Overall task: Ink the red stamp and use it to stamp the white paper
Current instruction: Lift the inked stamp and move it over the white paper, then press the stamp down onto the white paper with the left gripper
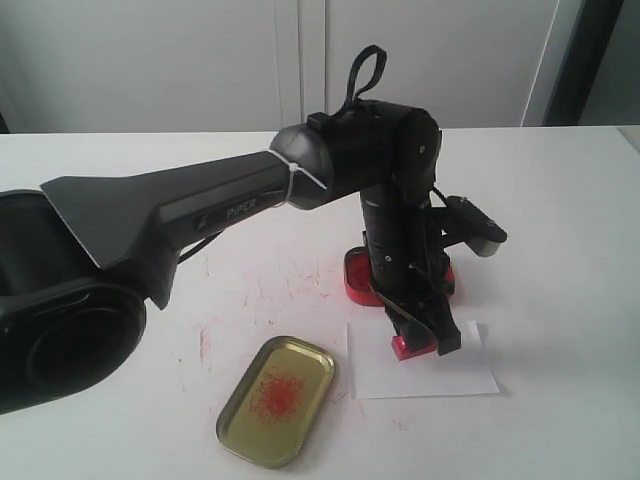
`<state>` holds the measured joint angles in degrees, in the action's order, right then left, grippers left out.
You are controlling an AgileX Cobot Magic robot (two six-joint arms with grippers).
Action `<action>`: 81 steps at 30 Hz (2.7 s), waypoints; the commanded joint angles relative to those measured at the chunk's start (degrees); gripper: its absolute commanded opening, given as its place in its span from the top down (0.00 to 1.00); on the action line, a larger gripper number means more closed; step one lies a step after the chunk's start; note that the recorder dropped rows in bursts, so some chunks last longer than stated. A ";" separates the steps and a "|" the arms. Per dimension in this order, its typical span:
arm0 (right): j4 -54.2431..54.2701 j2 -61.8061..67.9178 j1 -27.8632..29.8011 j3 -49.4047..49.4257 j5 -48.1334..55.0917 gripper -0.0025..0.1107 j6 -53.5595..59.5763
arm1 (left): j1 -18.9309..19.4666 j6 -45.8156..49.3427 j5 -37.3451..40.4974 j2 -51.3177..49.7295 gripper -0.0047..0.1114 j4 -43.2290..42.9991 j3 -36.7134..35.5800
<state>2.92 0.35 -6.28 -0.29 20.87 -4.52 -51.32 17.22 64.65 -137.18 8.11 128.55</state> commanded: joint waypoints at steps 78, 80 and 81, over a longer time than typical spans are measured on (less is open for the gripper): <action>0.07 -0.35 -0.21 0.29 -0.80 0.98 -0.28 | -0.40 0.70 -0.06 1.91 0.96 0.16 -3.84; 0.07 -0.35 -0.21 0.29 -0.80 0.98 -0.28 | -0.40 0.70 -1.28 2.93 0.96 -0.08 -3.84; 0.07 -0.35 -0.21 0.29 -0.80 0.98 -0.28 | -0.40 -0.08 -2.39 3.33 0.96 -0.80 -3.84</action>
<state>2.92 0.35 -6.28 -0.29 20.87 -4.52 -51.34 17.82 62.53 -135.32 7.70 125.00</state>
